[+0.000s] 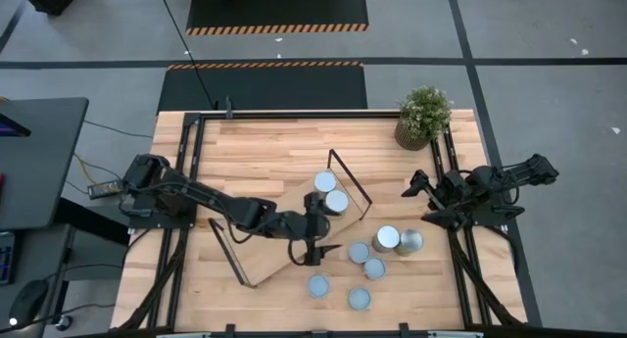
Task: Pick and place cans onto a shelf
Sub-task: Put the large canned oranges on the shelf
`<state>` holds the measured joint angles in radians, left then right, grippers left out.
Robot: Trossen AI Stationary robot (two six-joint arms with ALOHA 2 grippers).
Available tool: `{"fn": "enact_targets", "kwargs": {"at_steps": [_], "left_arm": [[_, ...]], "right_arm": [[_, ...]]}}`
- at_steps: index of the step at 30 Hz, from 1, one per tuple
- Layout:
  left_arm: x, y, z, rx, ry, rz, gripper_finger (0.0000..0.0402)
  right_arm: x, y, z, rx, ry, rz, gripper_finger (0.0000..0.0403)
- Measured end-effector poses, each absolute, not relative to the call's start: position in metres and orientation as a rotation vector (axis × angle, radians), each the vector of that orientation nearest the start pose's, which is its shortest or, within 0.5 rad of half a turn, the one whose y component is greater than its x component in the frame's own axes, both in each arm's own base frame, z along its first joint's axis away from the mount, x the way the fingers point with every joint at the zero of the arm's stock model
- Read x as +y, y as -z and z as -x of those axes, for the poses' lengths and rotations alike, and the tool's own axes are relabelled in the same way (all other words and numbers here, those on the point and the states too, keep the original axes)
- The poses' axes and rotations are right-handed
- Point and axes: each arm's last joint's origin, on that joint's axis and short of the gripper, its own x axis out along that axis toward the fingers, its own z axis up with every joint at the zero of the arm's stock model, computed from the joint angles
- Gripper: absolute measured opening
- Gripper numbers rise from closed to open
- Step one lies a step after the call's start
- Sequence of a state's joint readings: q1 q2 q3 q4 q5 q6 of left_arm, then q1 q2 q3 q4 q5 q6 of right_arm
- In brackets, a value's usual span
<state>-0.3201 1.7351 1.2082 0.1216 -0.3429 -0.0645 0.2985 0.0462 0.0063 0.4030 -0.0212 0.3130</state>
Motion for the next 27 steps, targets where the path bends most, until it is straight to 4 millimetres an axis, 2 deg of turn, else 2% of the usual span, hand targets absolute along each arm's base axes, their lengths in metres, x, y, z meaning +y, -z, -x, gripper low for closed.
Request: {"fn": "enact_targets", "kwargs": {"at_steps": [3, 7, 11, 17, 21, 27], "left_arm": [[-0.110, -0.244, -0.374, 0.308, -0.013, -0.039, 0.0388], [-0.104, -0.227, -0.365, 0.300, -0.027, -0.025, 0.0388], [-0.097, -0.240, -0.348, 0.242, -0.079, -0.030, 0.0388], [-0.074, -0.252, -0.317, 0.154, -0.161, -0.012, 0.0388], [-0.062, -0.245, -0.303, 0.079, -0.189, 0.066, 0.0388], [-0.054, -0.238, -0.297, -0.031, -0.210, 0.199, 0.0388]], "right_arm": [[0.028, -0.199, -0.091, -0.295, -0.335, -0.363, 0.0383], [0.027, -0.198, -0.092, -0.290, -0.313, -0.366, 0.0383], [0.027, -0.206, -0.093, -0.232, -0.279, -0.367, 0.0376], [0.027, -0.227, -0.097, -0.150, -0.218, -0.340, 0.0363], [0.031, -0.241, -0.101, -0.061, -0.240, -0.312, 0.0362], [0.042, -0.257, -0.111, 0.066, -0.243, -0.258, 0.0362]]}}
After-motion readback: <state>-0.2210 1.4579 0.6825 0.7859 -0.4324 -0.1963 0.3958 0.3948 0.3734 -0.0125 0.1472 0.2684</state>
